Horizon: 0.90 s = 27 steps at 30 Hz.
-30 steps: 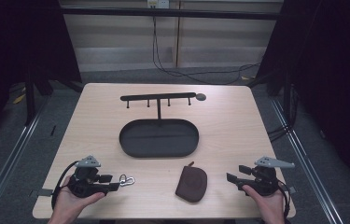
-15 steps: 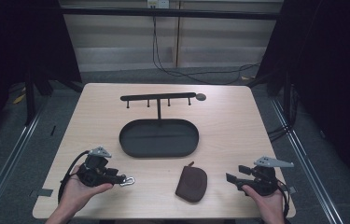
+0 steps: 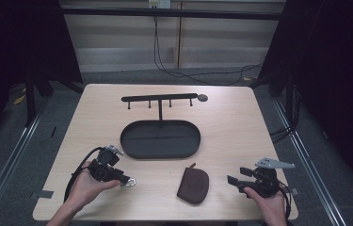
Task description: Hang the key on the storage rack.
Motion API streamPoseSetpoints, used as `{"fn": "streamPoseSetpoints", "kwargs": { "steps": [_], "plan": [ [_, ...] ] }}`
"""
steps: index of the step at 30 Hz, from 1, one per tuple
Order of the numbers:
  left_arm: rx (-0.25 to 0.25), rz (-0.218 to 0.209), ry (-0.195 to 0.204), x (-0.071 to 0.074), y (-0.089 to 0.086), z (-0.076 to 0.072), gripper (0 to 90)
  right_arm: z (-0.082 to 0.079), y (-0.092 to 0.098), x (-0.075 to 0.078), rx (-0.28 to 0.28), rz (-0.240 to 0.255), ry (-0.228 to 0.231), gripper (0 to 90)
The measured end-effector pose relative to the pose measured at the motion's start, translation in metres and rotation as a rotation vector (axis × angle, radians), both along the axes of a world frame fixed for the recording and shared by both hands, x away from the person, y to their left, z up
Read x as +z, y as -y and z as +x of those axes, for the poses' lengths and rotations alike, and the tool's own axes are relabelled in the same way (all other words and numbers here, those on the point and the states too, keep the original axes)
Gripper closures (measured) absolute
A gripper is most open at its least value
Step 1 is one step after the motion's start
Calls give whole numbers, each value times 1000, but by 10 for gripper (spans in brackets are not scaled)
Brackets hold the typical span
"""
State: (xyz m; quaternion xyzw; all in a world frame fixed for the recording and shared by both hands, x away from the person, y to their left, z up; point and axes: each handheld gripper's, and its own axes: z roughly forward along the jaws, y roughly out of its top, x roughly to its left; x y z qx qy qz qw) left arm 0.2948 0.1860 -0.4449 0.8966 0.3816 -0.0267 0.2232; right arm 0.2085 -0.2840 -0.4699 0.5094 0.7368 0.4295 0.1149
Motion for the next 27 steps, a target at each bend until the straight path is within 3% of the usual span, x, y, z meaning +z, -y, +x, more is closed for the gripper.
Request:
{"fn": "streamPoseSetpoints", "kwargs": {
  "steps": [7,9,19,27],
  "plan": [
    [-6,30,-21,-2,6,4,621,0,0,0,1,-4,-3,290],
    [-3,55,-28,-7,9,7,615,-1,0,2,-6,2,14,291],
    [-5,88,-52,-19,15,8,598,-1,0,1,-1,0,8,291],
    [-22,106,-57,-20,17,9,661,0,0,0,-1,-4,-1,290]
  ]
}}
